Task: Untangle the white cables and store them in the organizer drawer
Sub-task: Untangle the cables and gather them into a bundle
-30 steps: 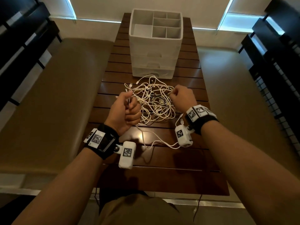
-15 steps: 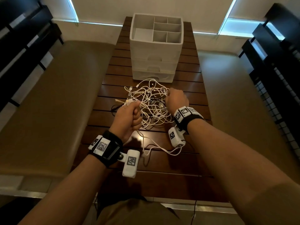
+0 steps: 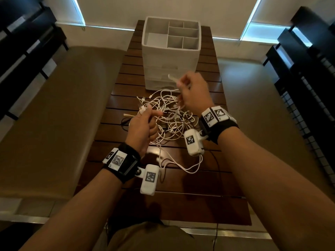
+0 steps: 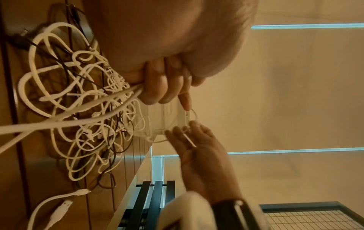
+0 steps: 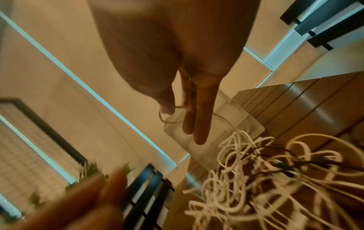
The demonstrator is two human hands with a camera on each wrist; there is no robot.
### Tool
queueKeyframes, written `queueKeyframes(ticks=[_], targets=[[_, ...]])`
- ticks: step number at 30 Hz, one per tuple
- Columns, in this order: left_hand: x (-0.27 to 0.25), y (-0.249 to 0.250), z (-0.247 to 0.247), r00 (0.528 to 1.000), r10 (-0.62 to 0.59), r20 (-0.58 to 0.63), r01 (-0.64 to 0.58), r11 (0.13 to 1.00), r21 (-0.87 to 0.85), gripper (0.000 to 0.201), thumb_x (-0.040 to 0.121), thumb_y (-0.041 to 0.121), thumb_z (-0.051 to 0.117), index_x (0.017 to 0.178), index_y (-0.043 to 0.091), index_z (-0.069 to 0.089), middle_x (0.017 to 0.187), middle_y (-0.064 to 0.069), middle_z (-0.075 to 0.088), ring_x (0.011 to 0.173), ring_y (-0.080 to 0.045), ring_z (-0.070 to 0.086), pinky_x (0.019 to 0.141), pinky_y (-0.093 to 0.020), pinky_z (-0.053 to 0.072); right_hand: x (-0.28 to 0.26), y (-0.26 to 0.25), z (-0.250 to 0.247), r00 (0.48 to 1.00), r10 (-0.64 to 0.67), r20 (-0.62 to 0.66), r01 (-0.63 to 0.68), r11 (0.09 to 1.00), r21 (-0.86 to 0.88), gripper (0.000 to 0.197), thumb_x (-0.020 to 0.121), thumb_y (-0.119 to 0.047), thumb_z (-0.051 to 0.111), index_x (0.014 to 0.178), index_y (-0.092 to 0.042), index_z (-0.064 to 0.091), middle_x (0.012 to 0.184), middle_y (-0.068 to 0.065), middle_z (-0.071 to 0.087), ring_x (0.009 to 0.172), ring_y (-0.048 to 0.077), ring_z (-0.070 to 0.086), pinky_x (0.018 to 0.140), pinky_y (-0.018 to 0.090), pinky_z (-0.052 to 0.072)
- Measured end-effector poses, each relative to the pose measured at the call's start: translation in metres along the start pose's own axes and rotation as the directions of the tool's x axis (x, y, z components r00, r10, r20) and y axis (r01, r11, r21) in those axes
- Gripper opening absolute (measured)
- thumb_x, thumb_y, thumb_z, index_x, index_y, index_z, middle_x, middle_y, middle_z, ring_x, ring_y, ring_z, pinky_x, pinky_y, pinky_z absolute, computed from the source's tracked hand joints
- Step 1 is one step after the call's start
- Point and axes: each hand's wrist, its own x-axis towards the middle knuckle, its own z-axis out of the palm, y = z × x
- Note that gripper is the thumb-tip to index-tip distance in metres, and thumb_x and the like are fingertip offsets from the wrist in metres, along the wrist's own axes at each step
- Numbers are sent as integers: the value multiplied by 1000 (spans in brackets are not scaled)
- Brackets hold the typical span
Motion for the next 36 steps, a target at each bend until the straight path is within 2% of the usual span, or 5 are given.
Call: queueKeyframes(ticks=[4, 10, 16, 30, 36], targets=[[9, 10, 6, 1000, 8, 19, -8, 999, 43, 50, 111, 47, 42, 121, 6, 70, 59, 4, 23, 47, -9, 18, 40, -24, 19, -31, 16, 9, 995, -73, 61, 74, 997, -23, 12, 100, -22, 64, 90, -25, 59, 101, 0, 63, 85, 24, 70, 75, 48, 62], [28, 27, 21, 991, -85, 105, 77, 994, 81, 46, 109, 44, 49, 75, 22, 72, 55, 5, 29, 42, -8, 22, 47, -28, 10, -69, 14, 11, 915, -290, 280, 312, 949, -39, 17, 94, -9, 71, 88, -17, 58, 120, 1, 71, 94, -13, 58, 81, 12, 46], [35, 30, 18, 979, -66, 194, 38, 989, 145, 36, 111, 37, 48, 95, 10, 67, 55, 6, 28, 43, -8, 20, 41, -25, 13, -91, 33, -5, 882, -215, 420, 306, 938, -161, 13, 96, -18, 71, 91, -16, 59, 85, -8, 61, 77, 4, 56, 70, 21, 43], [8, 42, 11, 938, -64, 342, -15, 975, 223, 36, 111, 33, 48, 84, 15, 62, 57, 5, 27, 42, -9, 20, 39, -23, 17, -39, 7, 4, 879, 374, 295, -450, 855, 259, 66, 108, -60, 33, 109, -8, 74, 77, 12, 72, 44, 10, 47, 40, 21, 35], [-3, 10, 0, 931, -184, 316, 115, 968, 224, 39, 110, 37, 48, 85, 14, 68, 57, 3, 24, 43, -9, 20, 39, -21, 16, -10, -10, 15, 876, 369, 310, -476, 765, 435, 30, 100, -20, 68, 115, 5, 68, 96, 12, 79, 44, 11, 38, 36, 22, 28]])
